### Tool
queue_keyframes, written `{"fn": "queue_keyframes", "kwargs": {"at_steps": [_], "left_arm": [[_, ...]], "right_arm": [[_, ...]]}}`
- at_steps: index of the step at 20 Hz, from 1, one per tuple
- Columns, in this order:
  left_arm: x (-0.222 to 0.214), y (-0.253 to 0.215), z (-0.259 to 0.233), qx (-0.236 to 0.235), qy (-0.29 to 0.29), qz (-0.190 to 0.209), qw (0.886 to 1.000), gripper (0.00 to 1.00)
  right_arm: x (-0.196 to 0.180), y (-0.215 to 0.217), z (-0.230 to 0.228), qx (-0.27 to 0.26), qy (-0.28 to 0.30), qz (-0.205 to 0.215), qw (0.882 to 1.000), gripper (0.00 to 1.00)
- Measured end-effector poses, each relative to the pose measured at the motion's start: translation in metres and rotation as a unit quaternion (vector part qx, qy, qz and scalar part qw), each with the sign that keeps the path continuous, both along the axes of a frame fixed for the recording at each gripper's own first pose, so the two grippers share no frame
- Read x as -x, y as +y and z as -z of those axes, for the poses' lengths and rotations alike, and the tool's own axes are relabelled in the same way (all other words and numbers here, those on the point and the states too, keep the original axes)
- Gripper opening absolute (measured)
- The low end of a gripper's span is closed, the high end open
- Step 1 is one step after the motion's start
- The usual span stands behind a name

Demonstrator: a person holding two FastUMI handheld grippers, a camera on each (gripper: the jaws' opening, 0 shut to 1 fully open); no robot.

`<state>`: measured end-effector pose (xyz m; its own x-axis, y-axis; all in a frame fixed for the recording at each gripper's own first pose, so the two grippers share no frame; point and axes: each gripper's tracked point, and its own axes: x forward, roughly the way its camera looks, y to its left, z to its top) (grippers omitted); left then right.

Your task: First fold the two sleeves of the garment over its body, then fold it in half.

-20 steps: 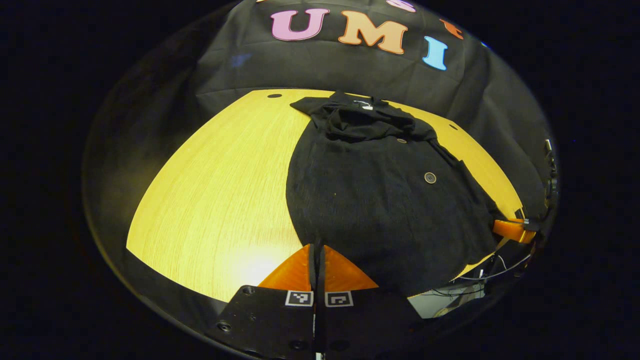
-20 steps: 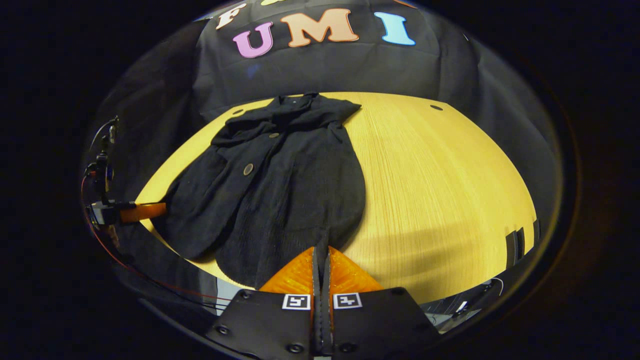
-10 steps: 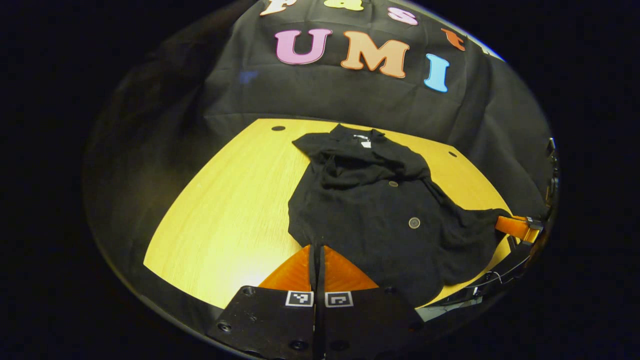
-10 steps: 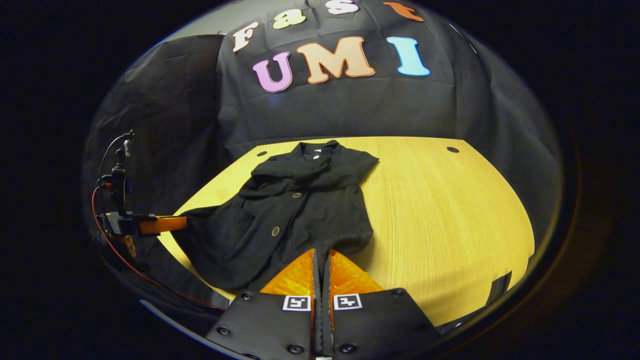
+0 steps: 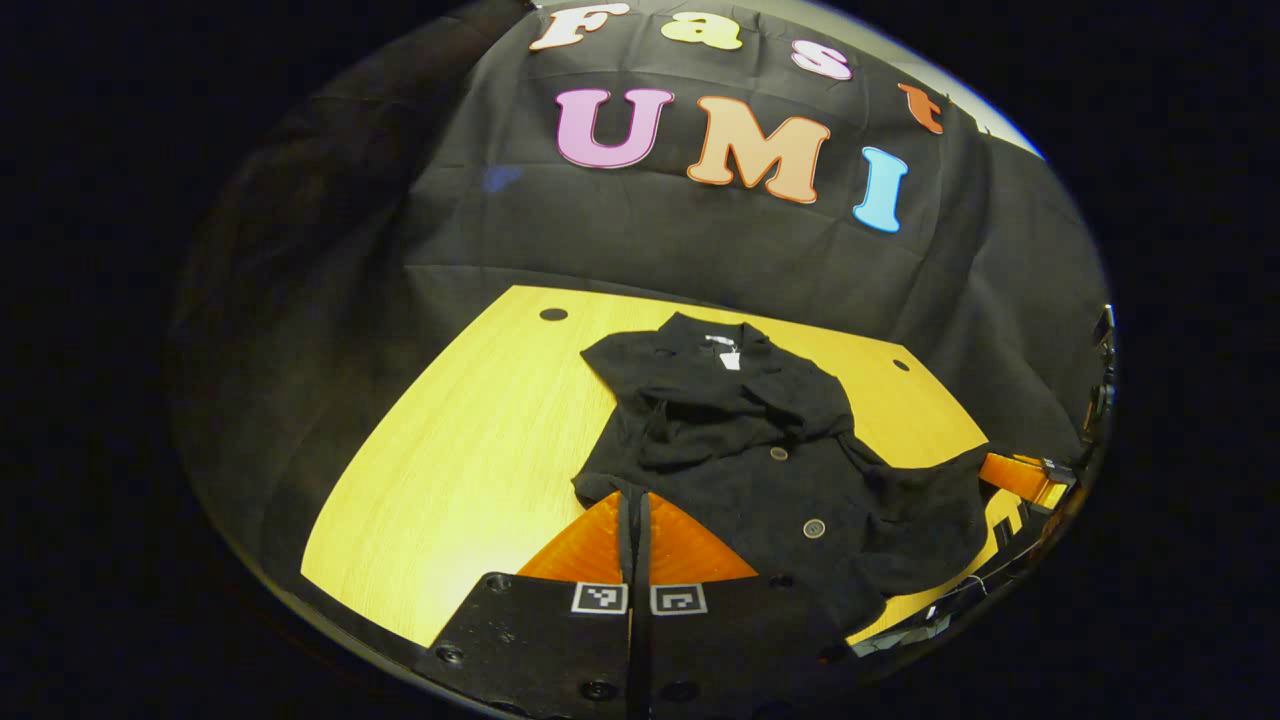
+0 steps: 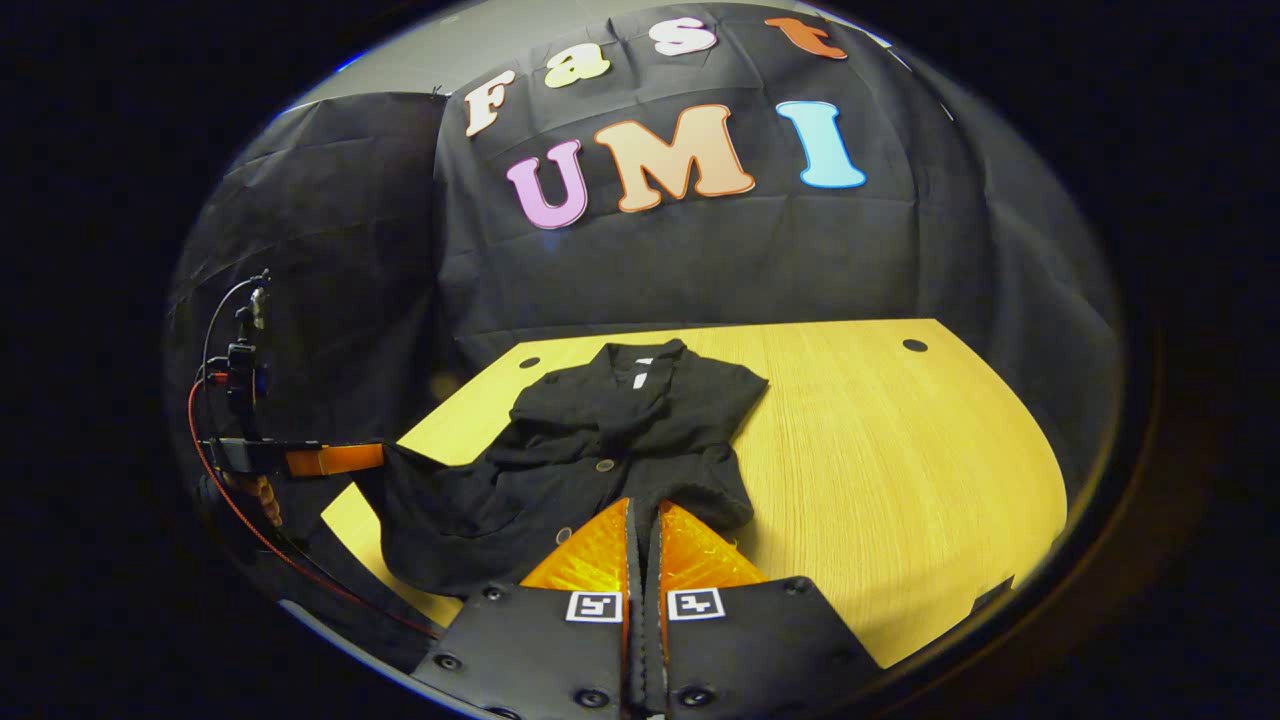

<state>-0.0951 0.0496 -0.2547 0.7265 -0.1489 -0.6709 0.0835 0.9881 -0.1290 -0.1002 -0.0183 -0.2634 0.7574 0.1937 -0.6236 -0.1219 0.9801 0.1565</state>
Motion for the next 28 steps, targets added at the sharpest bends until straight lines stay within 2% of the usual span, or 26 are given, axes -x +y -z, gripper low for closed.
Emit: {"fn": "queue_keyframes", "kwargs": {"at_steps": [3, 4, 12, 13, 14, 15, 16, 21, 22, 24, 28], "left_arm": [[-0.025, 0.001, -0.013, 0.001, -0.019, 0.006, 1.0, 0.0], [-0.033, 0.0, -0.014, 0.001, -0.022, 0.01, 1.0, 0.0], [-0.086, -0.008, -0.02, -0.001, -0.037, 0.031, 0.999, 0.0], [-0.094, -0.008, -0.021, -0.003, -0.041, 0.033, 0.999, 0.0], [-0.101, -0.008, -0.022, -0.005, -0.044, 0.035, 0.998, 0.0], [-0.108, -0.007, -0.021, -0.008, -0.046, 0.035, 0.998, 0.0], [-0.116, -0.005, -0.021, -0.01, -0.048, 0.033, 0.998, 0.0], [-0.158, 0.001, -0.022, 0.003, -0.053, 0.012, 0.999, 0.0], [-0.168, 0.002, -0.023, 0.002, -0.06, 0.013, 0.998, 0.0], [-0.184, 0.002, -0.025, 0.0, -0.068, 0.014, 0.998, 0.0], [-0.213, 0.004, -0.022, 0.0, -0.079, 0.015, 0.997, 0.0]], "right_arm": [[-0.022, 0.004, -0.016, 0.0, -0.018, 0.003, 1.0, 0.0], [-0.03, 0.005, -0.02, 0.003, -0.024, 0.003, 1.0, 0.02], [-0.085, 0.012, -0.041, -0.005, -0.049, 0.012, 0.999, 0.02], [-0.092, 0.012, -0.042, -0.004, -0.052, 0.012, 0.999, 0.0], [-0.099, 0.011, -0.045, -0.003, -0.054, 0.012, 0.998, 0.02], [-0.107, 0.011, -0.046, -0.002, -0.057, 0.012, 0.998, 0.0], [-0.115, 0.01, -0.049, -0.001, -0.06, 0.013, 0.998, 0.02], [-0.153, 0.006, -0.057, -0.001, -0.071, 0.022, 0.997, 0.02], [-0.161, 0.005, -0.059, -0.001, -0.073, 0.025, 0.997, 0.06], [-0.177, 0.003, -0.06, -0.003, -0.075, 0.031, 0.997, 0.0], [-0.207, 0.002, -0.057, -0.005, -0.074, 0.042, 0.996, 0.02]]}}
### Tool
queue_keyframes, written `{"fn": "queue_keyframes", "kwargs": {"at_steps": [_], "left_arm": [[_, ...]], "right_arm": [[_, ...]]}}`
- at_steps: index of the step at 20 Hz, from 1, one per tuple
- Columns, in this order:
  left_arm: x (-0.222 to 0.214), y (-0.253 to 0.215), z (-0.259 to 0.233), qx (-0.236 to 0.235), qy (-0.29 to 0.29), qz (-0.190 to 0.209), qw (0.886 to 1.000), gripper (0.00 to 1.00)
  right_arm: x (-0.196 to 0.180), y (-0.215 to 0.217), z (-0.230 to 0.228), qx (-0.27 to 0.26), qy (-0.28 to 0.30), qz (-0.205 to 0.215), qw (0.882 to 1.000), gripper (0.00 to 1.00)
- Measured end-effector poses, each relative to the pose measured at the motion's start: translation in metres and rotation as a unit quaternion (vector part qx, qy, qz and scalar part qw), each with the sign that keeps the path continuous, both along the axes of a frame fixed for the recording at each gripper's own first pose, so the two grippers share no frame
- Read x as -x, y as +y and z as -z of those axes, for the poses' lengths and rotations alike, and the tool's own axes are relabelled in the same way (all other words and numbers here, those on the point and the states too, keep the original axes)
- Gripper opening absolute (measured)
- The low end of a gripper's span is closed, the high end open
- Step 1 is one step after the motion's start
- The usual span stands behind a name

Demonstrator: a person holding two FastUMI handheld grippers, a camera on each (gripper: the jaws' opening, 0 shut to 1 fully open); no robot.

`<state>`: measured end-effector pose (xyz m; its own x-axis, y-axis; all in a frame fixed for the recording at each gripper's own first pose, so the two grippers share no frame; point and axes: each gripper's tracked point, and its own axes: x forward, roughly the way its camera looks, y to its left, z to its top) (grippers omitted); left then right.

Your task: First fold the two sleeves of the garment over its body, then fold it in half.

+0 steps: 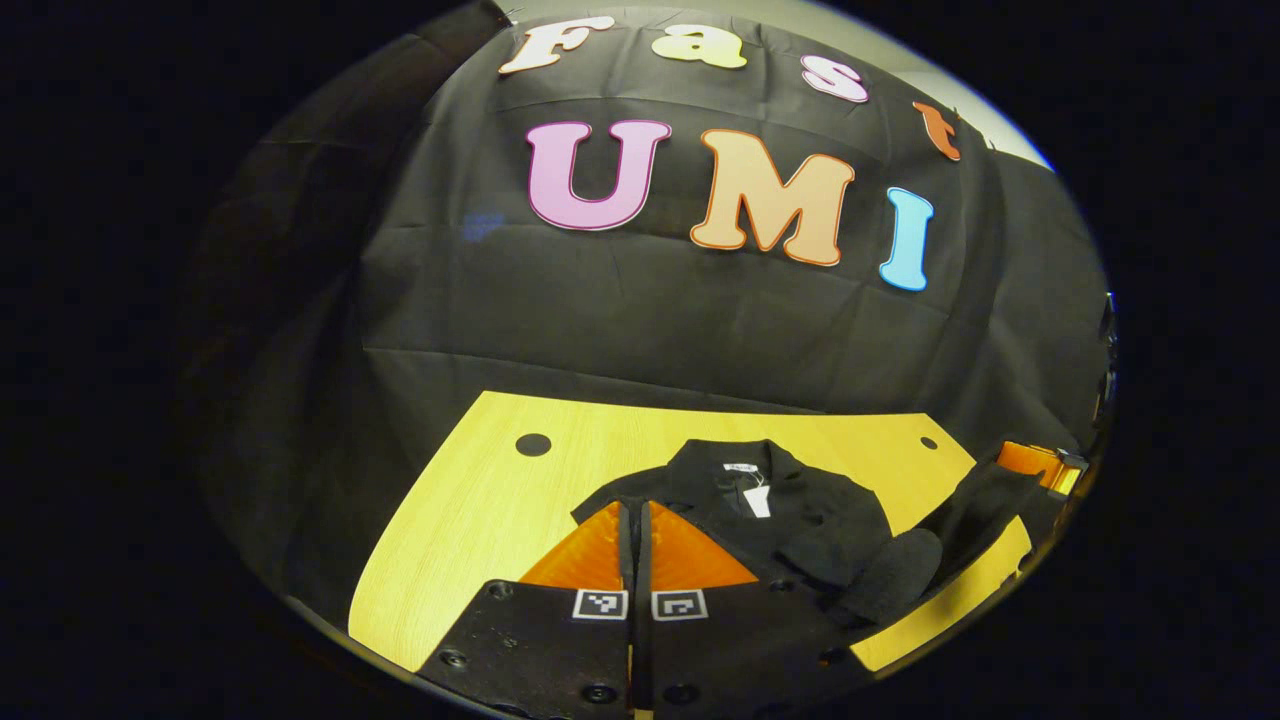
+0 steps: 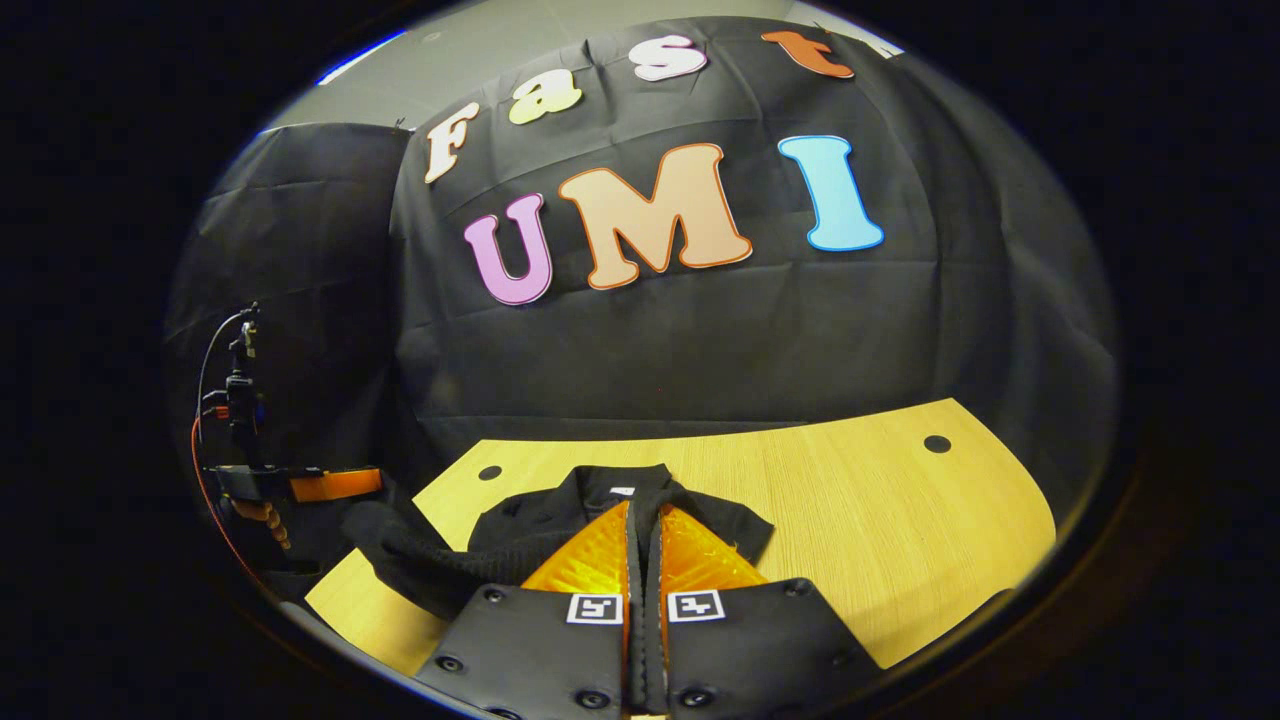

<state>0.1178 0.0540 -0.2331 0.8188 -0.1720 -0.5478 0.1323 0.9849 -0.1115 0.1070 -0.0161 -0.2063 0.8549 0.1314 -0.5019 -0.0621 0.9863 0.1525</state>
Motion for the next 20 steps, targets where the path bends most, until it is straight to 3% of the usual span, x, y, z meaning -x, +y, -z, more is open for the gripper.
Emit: {"fn": "queue_keyframes", "kwargs": {"at_steps": [6, 9, 11, 12, 13, 15, 20], "left_arm": [[-0.034, 0.008, 0.03, -0.019, 0.016, 0.008, 1.0, 0.0], [-0.053, 0.023, 0.045, -0.066, 0.021, -0.008, 0.998, 0.0], [-0.069, 0.025, 0.041, -0.082, -0.017, -0.025, 0.996, 0.46], [-0.066, 0.025, 0.016, -0.082, -0.042, -0.03, 0.995, 0.69], [-0.069, 0.021, -0.002, -0.075, -0.069, -0.03, 0.994, 0.92], [-0.068, 0.011, -0.037, -0.062, -0.118, -0.026, 0.991, 0.95], [-0.035, -0.004, -0.103, -0.06, -0.175, -0.045, 0.982, 0.93]], "right_arm": [[-0.048, -0.011, 0.011, 0.007, 0.013, 0.024, 1.0, 0.02], [-0.063, -0.025, 0.023, 0.025, 0.024, 0.062, 0.997, 0.02], [-0.069, -0.037, 0.02, 0.049, 0.005, 0.093, 0.994, 0.67], [-0.07, -0.038, 0.007, 0.056, -0.013, 0.105, 0.993, 1.0], [-0.069, -0.038, -0.007, 0.061, -0.032, 0.111, 0.991, 0.96], [-0.058, -0.039, -0.033, 0.074, -0.069, 0.117, 0.988, 0.98], [-0.013, -0.034, -0.086, 0.085, -0.138, 0.107, 0.981, 1.0]]}}
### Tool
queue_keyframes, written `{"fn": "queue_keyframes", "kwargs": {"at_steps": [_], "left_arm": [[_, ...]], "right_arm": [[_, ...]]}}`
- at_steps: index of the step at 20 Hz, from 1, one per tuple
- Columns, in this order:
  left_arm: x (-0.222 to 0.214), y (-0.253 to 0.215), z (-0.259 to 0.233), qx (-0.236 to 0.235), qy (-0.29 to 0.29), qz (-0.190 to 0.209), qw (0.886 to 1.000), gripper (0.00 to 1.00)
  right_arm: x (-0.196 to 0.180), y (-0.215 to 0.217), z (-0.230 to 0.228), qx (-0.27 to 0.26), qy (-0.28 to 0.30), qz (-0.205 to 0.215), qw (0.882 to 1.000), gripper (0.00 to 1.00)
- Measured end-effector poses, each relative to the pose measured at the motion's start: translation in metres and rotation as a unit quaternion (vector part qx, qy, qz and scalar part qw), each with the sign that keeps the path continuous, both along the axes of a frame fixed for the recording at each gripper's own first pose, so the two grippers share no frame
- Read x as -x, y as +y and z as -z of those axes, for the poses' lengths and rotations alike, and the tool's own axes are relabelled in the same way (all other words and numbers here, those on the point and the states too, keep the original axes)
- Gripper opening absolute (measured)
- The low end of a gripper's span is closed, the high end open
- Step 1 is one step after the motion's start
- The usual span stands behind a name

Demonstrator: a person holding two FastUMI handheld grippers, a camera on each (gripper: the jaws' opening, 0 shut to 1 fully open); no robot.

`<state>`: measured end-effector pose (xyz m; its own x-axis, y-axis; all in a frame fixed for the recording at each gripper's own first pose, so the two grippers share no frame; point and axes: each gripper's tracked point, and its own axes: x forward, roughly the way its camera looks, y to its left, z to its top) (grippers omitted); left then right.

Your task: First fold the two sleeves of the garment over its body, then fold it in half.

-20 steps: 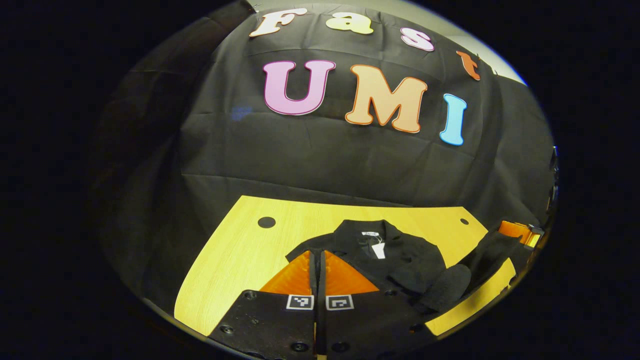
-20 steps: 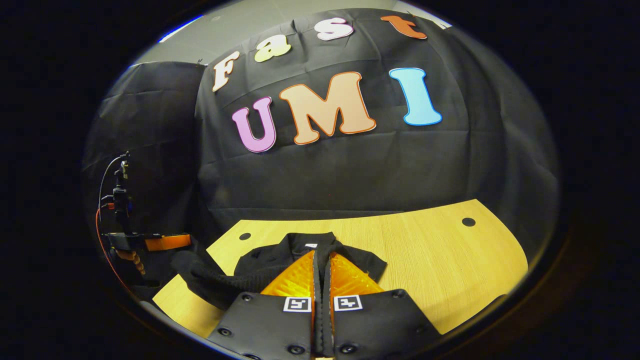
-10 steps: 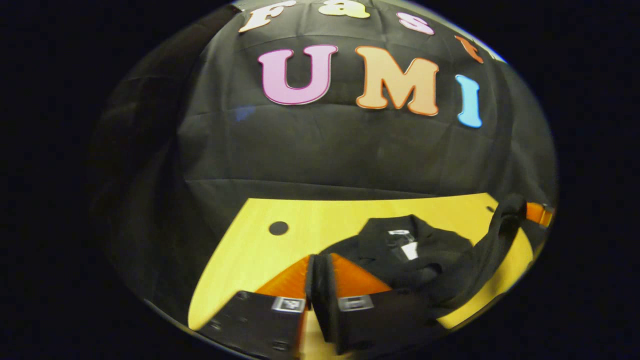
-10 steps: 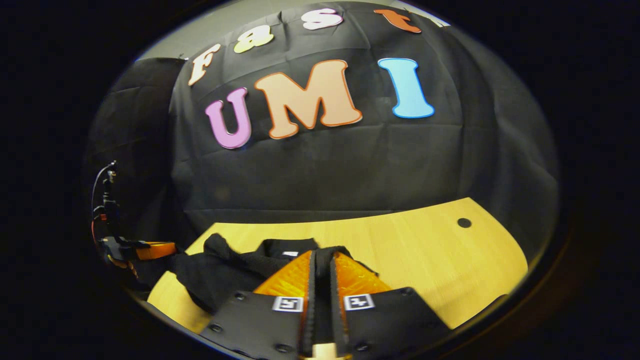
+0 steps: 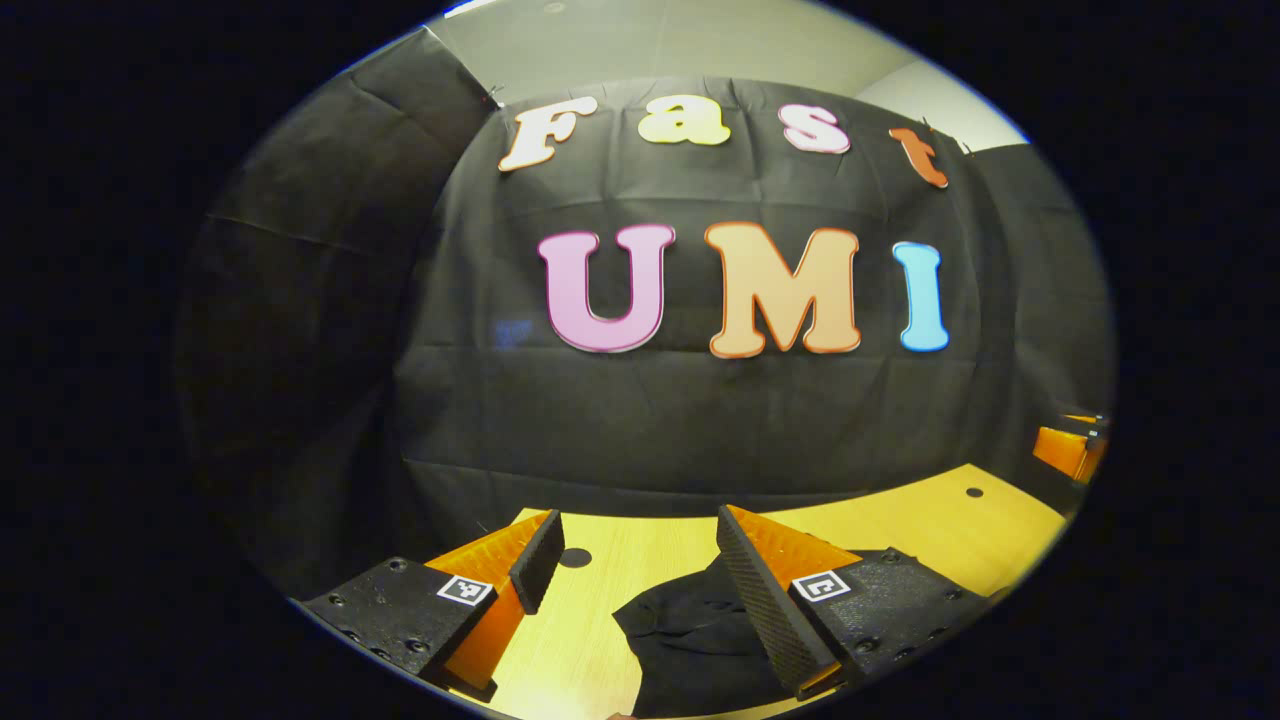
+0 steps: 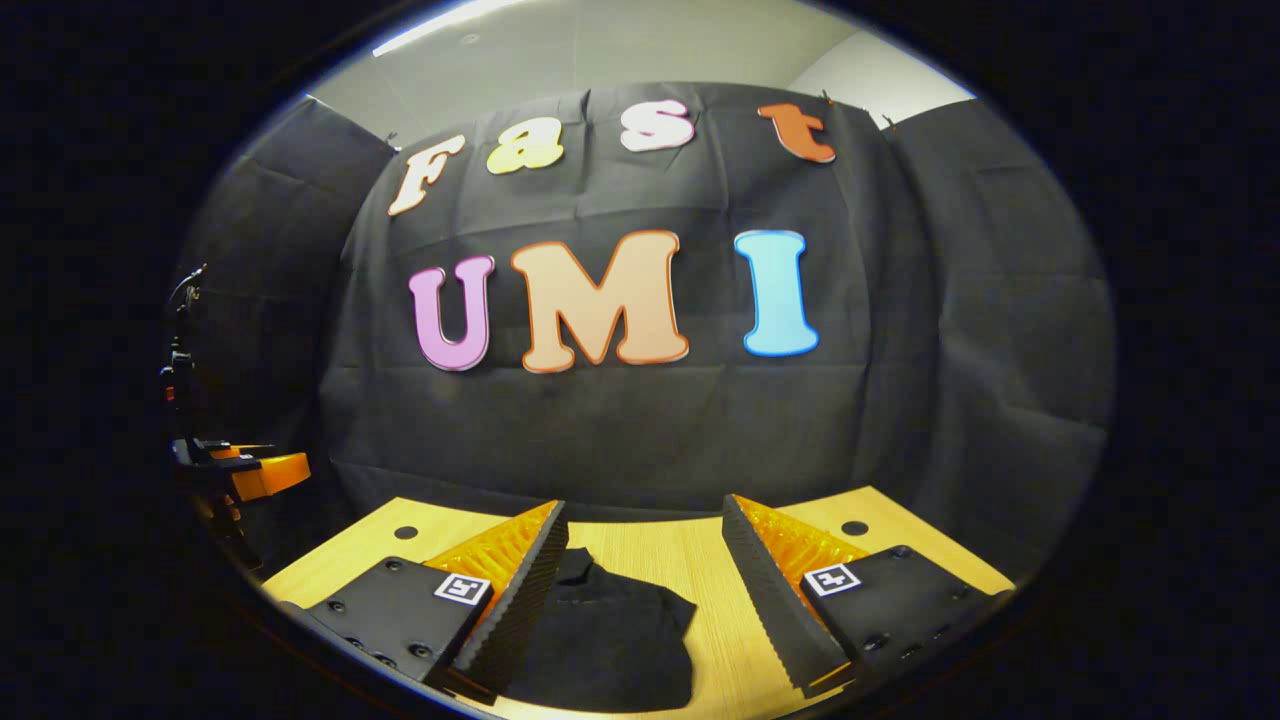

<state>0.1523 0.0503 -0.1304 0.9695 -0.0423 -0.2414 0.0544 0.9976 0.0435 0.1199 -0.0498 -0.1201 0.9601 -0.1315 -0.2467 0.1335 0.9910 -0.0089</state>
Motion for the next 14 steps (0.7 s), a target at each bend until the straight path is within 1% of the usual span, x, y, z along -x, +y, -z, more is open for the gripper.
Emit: {"fn": "queue_keyframes", "kwargs": {"at_steps": [1, 2, 3, 7, 8, 9, 12, 13, 14], "left_arm": [[0.011, 0.002, -0.012, -0.005, -0.013, -0.006, 1.0, 0.94], [0.023, 0.001, -0.025, -0.012, -0.027, -0.009, 1.0, 0.94], [0.033, 0.0, -0.034, -0.018, -0.039, -0.011, 0.999, 0.94], [0.084, -0.011, -0.064, -0.018, -0.067, -0.013, 0.998, 0.94], [0.098, -0.011, -0.069, -0.019, -0.07, -0.016, 0.997, 0.93], [0.11, -0.011, -0.073, -0.021, -0.072, -0.017, 0.997, 0.94], [0.143, -0.015, -0.09, -0.025, -0.083, -0.015, 0.996, 0.94], [0.153, -0.017, -0.093, -0.023, -0.086, -0.015, 0.996, 0.94], [0.16, -0.017, -0.098, -0.021, -0.087, -0.014, 0.996, 0.94]], "right_arm": [[0.016, 0.008, -0.006, -0.002, -0.012, -0.006, 1.0, 0.93], [0.03, 0.009, -0.014, -0.002, -0.023, -0.011, 1.0, 0.95], [0.038, 0.0, -0.025, -0.001, -0.033, -0.013, 0.999, 0.97], [0.092, -0.001, -0.042, -0.007, -0.056, -0.023, 0.998, 0.97], [0.105, -0.001, -0.044, -0.009, -0.058, -0.024, 0.998, 0.97], [0.118, 0.001, -0.047, -0.011, -0.061, -0.028, 0.998, 0.97], [0.157, 0.004, -0.055, -0.009, -0.073, -0.035, 0.997, 0.97], [0.168, 0.005, -0.058, -0.008, -0.076, -0.036, 0.996, 1.0], [0.177, 0.006, -0.059, -0.008, -0.077, -0.038, 0.996, 0.97]]}}
